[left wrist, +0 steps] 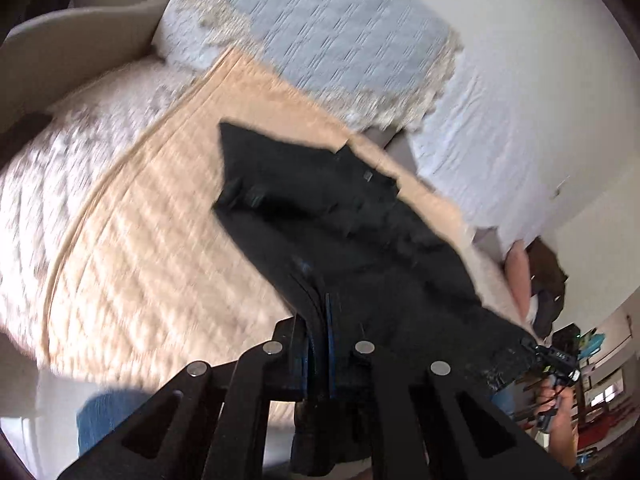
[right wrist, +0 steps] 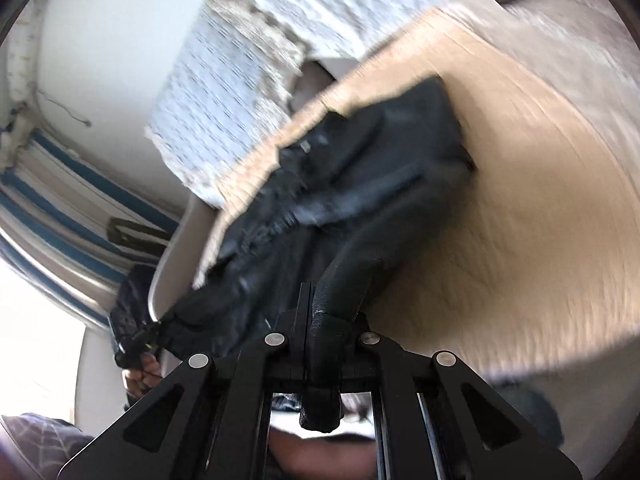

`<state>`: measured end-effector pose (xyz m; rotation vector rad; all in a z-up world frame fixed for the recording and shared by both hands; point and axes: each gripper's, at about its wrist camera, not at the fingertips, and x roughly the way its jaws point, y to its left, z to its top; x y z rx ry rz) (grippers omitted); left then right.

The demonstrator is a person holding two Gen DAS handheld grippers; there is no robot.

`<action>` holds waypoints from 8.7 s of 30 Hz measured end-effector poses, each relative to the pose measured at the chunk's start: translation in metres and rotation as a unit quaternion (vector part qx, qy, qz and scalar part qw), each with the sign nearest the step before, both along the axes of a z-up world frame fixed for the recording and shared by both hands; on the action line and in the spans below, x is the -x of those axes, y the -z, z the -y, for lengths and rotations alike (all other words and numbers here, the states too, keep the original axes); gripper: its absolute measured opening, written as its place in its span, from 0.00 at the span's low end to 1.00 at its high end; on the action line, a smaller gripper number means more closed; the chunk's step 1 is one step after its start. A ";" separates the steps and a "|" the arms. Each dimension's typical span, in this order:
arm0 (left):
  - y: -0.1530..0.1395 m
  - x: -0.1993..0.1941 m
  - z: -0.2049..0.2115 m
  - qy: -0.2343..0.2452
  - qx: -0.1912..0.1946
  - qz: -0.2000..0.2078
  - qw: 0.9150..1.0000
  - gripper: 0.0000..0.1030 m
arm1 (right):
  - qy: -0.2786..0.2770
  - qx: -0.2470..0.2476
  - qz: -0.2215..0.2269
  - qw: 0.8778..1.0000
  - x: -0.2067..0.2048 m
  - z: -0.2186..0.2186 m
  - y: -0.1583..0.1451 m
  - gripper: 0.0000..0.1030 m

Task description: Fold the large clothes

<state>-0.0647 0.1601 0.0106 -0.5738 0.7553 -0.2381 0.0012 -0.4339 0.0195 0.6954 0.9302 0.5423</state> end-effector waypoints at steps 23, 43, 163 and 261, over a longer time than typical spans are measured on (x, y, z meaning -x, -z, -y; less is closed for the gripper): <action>0.058 -0.257 -0.037 -0.105 -0.026 -0.094 0.990 0.06 | 0.084 0.045 -0.089 0.991 -0.281 0.004 0.060 0.37; 0.060 -0.327 -0.007 -0.014 -0.182 -0.130 0.975 0.62 | -0.020 0.264 -0.029 0.964 -0.307 -0.015 0.045 0.60; 0.099 -0.300 0.010 -0.104 -0.238 -0.043 0.965 0.48 | 0.093 0.211 0.004 0.973 -0.307 -0.003 0.093 0.06; 0.054 -0.102 0.009 -0.112 -0.161 -0.068 0.978 0.16 | 0.213 0.112 -0.109 0.965 -0.055 0.037 0.031 0.17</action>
